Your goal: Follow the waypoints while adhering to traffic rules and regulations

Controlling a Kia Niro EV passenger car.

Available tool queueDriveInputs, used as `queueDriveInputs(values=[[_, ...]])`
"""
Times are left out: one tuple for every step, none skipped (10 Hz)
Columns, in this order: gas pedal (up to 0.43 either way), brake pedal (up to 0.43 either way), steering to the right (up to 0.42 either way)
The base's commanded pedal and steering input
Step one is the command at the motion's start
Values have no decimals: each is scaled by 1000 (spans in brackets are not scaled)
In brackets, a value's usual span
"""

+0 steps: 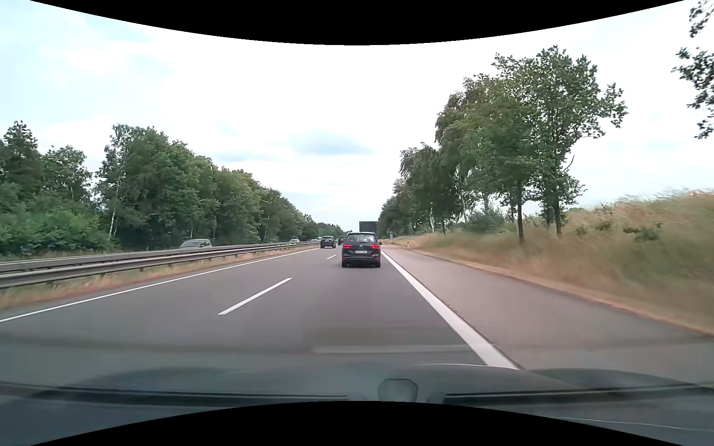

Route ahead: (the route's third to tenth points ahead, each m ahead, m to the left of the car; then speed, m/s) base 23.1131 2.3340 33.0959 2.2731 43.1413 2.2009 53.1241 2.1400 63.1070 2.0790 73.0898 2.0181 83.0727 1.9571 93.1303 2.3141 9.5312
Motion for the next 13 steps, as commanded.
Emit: queueDriveInputs(values=[[157, 0, -2], [157, 0, -2], [157, 0, -2], [157, 0, -2], [157, 0, -2], [157, 0, -2], [157, 0, -2], [157, 0, -3], [157, 0, -3], [157, 0, -3], [157, 0, -3], [157, 0, -3], [157, 0, -3]])
